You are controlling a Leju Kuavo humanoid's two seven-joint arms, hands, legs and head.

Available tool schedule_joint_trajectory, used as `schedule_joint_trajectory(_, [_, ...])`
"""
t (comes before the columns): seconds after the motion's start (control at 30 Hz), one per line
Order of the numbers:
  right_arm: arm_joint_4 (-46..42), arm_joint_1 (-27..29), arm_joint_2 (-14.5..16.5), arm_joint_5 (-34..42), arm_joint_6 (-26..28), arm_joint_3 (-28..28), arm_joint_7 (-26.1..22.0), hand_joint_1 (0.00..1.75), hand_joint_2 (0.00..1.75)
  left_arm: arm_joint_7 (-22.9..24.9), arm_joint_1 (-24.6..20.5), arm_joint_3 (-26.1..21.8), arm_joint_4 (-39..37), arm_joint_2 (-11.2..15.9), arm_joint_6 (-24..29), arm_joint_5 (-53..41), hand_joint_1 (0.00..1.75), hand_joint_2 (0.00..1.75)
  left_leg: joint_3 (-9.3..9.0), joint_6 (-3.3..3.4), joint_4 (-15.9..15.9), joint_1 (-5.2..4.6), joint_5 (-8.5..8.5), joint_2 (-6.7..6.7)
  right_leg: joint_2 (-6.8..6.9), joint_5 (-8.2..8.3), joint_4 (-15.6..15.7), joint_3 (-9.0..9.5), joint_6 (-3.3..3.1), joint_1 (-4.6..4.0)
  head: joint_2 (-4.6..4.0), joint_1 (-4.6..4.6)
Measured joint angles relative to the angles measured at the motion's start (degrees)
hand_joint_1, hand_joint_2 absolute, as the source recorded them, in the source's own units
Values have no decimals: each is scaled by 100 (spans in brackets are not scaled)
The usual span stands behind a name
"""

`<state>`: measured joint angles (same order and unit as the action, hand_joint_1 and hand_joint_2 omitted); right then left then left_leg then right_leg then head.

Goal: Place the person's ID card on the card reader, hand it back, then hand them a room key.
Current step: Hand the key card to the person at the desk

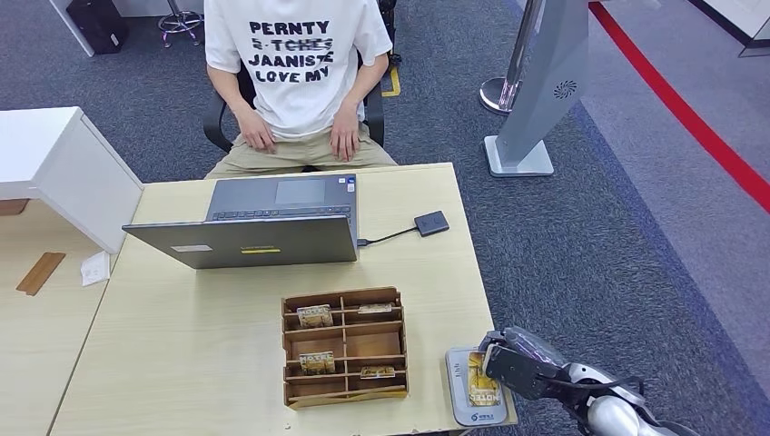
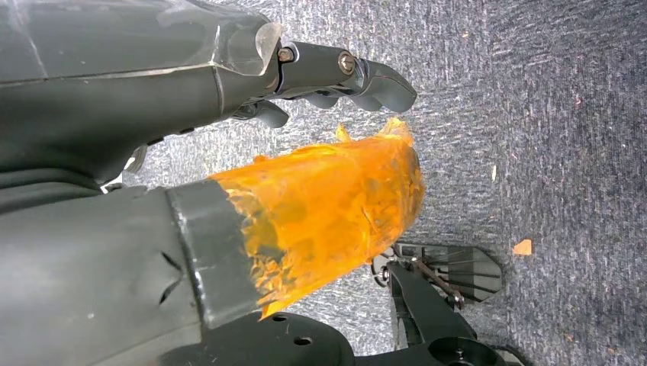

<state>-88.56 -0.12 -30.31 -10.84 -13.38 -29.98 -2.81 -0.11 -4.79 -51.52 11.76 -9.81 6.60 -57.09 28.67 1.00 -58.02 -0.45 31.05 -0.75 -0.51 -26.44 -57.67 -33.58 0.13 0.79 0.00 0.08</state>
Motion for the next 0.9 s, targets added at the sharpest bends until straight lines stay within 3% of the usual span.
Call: schedule_joint_trajectory(0.9, [-17,59,3,0,2,19,-2,175,175,0,1,0,0,0,5,-2,0,0,0,0,0,0,0,0,0,0,0,0,0,0,0,1])
